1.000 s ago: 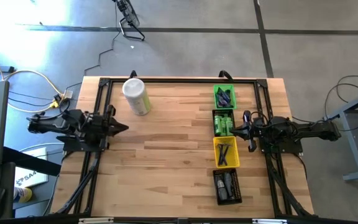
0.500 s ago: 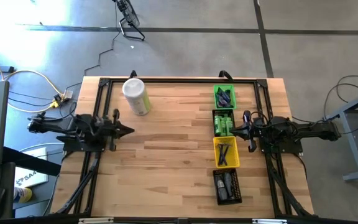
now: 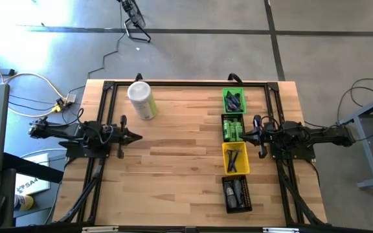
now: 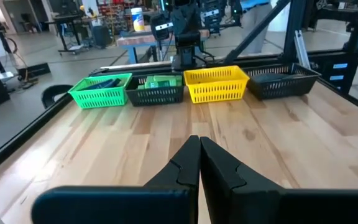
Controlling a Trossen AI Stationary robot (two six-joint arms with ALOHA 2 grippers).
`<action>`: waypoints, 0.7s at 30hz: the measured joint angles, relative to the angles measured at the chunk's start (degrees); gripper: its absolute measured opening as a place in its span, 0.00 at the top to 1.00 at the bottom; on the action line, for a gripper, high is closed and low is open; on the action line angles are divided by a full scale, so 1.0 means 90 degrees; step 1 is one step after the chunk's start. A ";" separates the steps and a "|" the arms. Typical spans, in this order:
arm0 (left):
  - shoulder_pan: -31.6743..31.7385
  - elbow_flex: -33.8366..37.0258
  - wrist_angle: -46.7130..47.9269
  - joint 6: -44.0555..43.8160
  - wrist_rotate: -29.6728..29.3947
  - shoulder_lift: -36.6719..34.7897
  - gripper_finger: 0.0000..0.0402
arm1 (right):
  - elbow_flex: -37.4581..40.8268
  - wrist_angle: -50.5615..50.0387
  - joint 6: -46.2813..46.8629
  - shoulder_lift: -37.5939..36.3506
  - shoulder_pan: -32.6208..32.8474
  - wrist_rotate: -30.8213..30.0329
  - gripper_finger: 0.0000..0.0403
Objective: Pick & Place Travel size toiletries
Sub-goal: Return to Home Position
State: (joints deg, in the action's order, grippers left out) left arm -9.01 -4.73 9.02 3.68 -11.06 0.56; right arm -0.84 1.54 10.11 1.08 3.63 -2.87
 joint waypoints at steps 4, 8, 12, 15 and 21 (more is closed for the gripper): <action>0.0002 0.0008 0.0029 0.0003 -0.0023 0.0000 0.98 | 0.0000 -0.0001 0.0016 0.0000 0.0000 0.0002 0.99; -0.0001 0.0012 0.0043 -0.0002 -0.0018 0.0033 0.98 | 0.0000 0.0000 0.0020 0.0000 0.0000 0.0005 0.99; 0.0000 0.0017 0.0050 -0.0005 -0.0013 0.0033 0.98 | 0.0000 0.0000 0.0027 0.0000 0.0001 0.0005 0.99; 0.0000 0.0017 0.0044 -0.0005 -0.0009 0.0033 0.98 | -0.0001 -0.0002 0.0032 0.0000 0.0000 0.0005 0.99; 0.0002 0.0024 -0.0002 -0.0007 -0.0013 0.0033 0.98 | -0.0002 -0.0001 0.0035 0.0000 0.0000 0.0005 0.99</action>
State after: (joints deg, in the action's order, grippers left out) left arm -8.99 -4.51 9.00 3.62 -11.18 0.86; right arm -0.86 1.53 10.42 1.08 3.63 -2.83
